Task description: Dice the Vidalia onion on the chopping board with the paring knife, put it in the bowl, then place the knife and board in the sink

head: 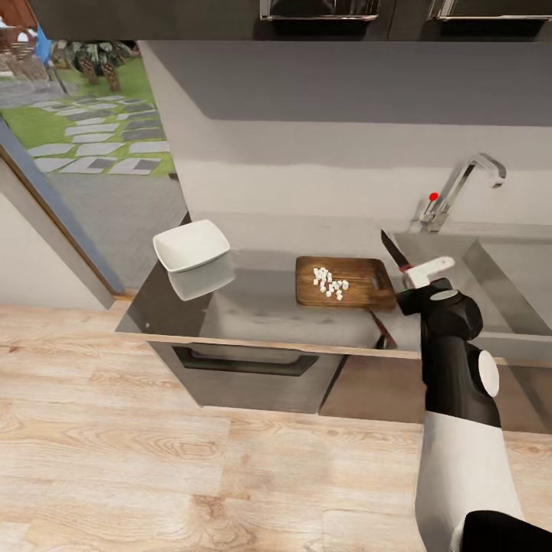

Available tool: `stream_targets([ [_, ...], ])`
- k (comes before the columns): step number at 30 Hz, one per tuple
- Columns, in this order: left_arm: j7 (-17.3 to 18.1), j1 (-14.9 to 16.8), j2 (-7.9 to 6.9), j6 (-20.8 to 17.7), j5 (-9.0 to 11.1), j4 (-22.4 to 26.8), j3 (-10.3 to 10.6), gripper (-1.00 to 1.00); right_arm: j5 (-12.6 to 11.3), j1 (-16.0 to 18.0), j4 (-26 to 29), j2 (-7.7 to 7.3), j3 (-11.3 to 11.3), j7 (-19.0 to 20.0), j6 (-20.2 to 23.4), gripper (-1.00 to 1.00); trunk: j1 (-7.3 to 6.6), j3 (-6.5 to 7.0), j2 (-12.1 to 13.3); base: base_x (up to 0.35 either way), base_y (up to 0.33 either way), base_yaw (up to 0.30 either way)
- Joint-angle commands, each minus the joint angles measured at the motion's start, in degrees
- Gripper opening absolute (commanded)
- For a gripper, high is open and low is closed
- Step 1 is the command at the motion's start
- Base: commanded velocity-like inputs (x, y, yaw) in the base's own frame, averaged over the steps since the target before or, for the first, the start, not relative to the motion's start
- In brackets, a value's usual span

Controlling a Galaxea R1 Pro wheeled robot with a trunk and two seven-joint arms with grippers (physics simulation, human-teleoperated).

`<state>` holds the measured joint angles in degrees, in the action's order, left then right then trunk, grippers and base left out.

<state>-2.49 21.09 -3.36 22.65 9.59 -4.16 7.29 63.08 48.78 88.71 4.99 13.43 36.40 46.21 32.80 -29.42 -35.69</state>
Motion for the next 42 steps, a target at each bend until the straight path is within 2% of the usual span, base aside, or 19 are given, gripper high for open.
stream_targets([
  [1,-0.1,0.1,0.05,0.4,0.4,-0.2,0.5,1.0,-1.7,0.0,0.2,-0.86,0.6,1.2,0.1,-1.0,0.02,-0.06,-0.1,0.0,0.0,0.0],
  [6,0.0,0.1,0.67,0.4,0.5,-0.2,0.5,1.0,-13.4,0.1,0.3,-5.85,4.3,2.1,0.3,-1.0,0.02,-0.06,-0.1,0.0,0.0,0.0],
  [8,0.0,0.1,0.76,0.4,0.4,-0.2,0.4,1.0,-15.8,0.0,0.2,-7.42,5.0,2.2,1.0,-1.0,0.02,-0.06,-0.1,0.0,0.0,0.0],
  [10,-0.1,0.1,0.79,0.4,0.4,-0.2,0.4,1.0,-16.9,0.0,0.2,-8.55,5.3,2.2,1.7,-1.0,0.02,-0.06,-0.1,0.0,0.0,0.0],
  [15,-0.1,0.1,0.73,0.5,0.5,-0.2,0.4,1.0,-17.6,0.0,0.2,-9.45,5.5,2.3,2.3,-1.0,0.02,-0.06,-0.1,0.0,0.0,0.0],
  [25,-0.6,0.1,0.54,0.2,0.5,-0.2,0.4,1.0,-17.8,0.0,-0.2,-9.37,5.5,2.2,2.1,-1.0,0.02,-0.06,-0.1,0.0,0.0,0.0],
  [26,-0.6,0.1,0.56,0.2,0.5,-0.2,0.4,1.0,-17.8,0.0,-0.3,-9.37,5.8,2.2,2.1,-1.0,0.02,-0.06,-0.1,0.0,0.0,0.0],
  [31,-0.7,0.1,0.85,0.2,0.5,-0.2,0.4,1.0,-17.8,0.0,-0.3,-9.19,10.7,2.3,1.8,-1.0,0.02,-0.06,-0.1,0.0,0.0,0.0],
  [34,-0.6,0.1,1.2,0.2,0.5,-0.2,0.4,1.0,-17.9,0.0,-0.4,-9.18,12.1,2.3,0.4,-1.0,0.02,-0.06,-0.1,0.0,0.0,0.0],
  [42,-0.5,0.1,1.23,0.3,0.5,-0.2,0.4,1.0,-17.9,0.0,-0.4,-9.17,12.3,2.2,-0.8,-1.0,0.02,-0.06,-0.1,0.0,0.0,0.0],
])
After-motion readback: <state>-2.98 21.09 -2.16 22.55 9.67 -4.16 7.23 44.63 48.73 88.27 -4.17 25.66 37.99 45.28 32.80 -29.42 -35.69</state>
